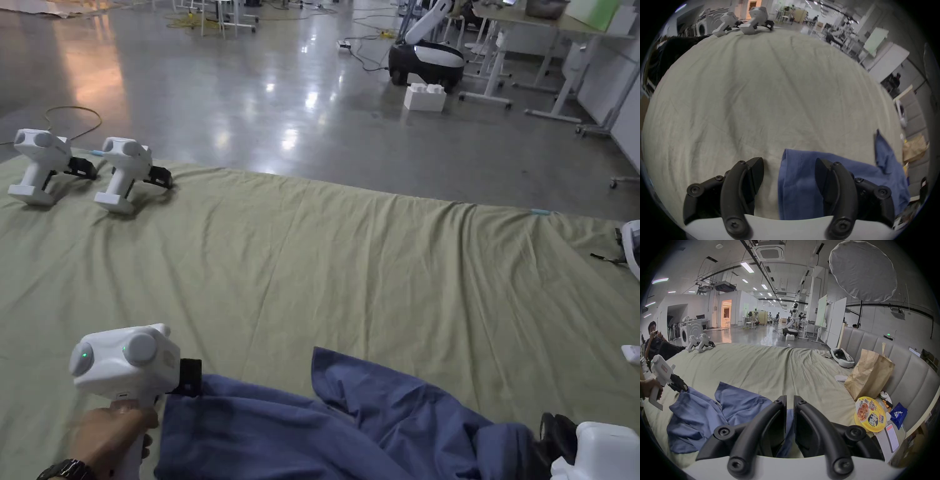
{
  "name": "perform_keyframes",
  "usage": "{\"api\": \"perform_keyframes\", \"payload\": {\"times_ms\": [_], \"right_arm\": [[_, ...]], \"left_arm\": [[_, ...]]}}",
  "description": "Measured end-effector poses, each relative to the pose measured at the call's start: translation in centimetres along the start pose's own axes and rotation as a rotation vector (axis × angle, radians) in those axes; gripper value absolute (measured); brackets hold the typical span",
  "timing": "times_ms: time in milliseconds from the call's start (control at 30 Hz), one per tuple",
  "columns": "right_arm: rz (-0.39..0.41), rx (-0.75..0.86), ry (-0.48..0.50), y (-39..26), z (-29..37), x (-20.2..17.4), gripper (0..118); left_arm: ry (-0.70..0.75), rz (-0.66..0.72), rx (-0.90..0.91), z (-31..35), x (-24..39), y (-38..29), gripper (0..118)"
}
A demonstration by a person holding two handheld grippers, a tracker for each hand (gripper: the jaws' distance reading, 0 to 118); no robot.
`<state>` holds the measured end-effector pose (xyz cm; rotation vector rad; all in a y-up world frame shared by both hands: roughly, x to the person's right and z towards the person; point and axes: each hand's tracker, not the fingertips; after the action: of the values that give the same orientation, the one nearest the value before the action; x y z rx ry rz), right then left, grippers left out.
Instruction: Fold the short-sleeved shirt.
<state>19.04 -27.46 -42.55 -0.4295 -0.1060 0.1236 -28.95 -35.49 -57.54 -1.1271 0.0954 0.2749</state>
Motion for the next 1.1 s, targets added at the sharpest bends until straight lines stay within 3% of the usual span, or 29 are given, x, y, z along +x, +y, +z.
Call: {"api": "perform_keyframes", "payload": {"times_ms": [100,133,200,267,533,667,733,800,867,1000,1033,1067,1100], "right_arm": [[-0.017,-0.031,-0.006,-0.5,-0.5,0.6,11],[-0.025,-0.040,-0.007,-0.6,-0.6,0.7,11],[-0.040,-0.064,-0.012,-0.8,-0.9,1.0,12],[-0.045,-0.108,-0.008,-1.0,-1.3,1.3,13],[-0.060,-0.302,0.028,-0.9,-4.5,4.1,18],[-0.090,-0.407,0.061,0.1,-8.9,5.3,43],[-0.075,-0.494,0.085,0.3,-11.9,5.3,73],[-0.063,-0.528,0.080,0.2,-14.3,5.0,93],[-0.071,-0.590,0.105,-0.1,-16.7,4.6,99],[-0.154,-0.709,0.118,-1.1,-20.2,4.0,98],[-0.156,-0.758,0.118,-1.5,-20.8,3.8,90],[-0.163,-0.780,0.145,-1.8,-21.1,3.5,71],[-0.178,-0.789,0.186,-2.1,-21.2,3.3,37]], "left_arm": [[0.098,-0.142,0.030,-0.8,1.8,-1.0,70],[0.109,-0.192,0.045,-0.2,2.1,-1.3,61],[0.119,-0.314,0.077,0.2,3.6,-2.4,22],[0.158,-0.365,0.074,-0.6,4.2,-2.5,10],[0.087,-0.339,0.165,2.7,2.8,-2.9,6],[0.037,-0.305,0.252,6.8,2.8,-4.0,6],[0.022,-0.289,0.272,8.4,2.9,-4.7,6],[0.004,-0.281,0.287,9.1,2.8,-5.0,6],[0.008,-0.285,0.303,10.0,3.1,-5.6,6],[0.009,-0.291,0.312,10.1,2.9,-6.4,6],[0.004,-0.285,0.312,10.1,2.9,-6.6,6],[0.004,-0.279,0.310,9.9,2.7,-6.8,6],[0.005,-0.275,0.308,9.8,2.7,-6.9,6]]}}
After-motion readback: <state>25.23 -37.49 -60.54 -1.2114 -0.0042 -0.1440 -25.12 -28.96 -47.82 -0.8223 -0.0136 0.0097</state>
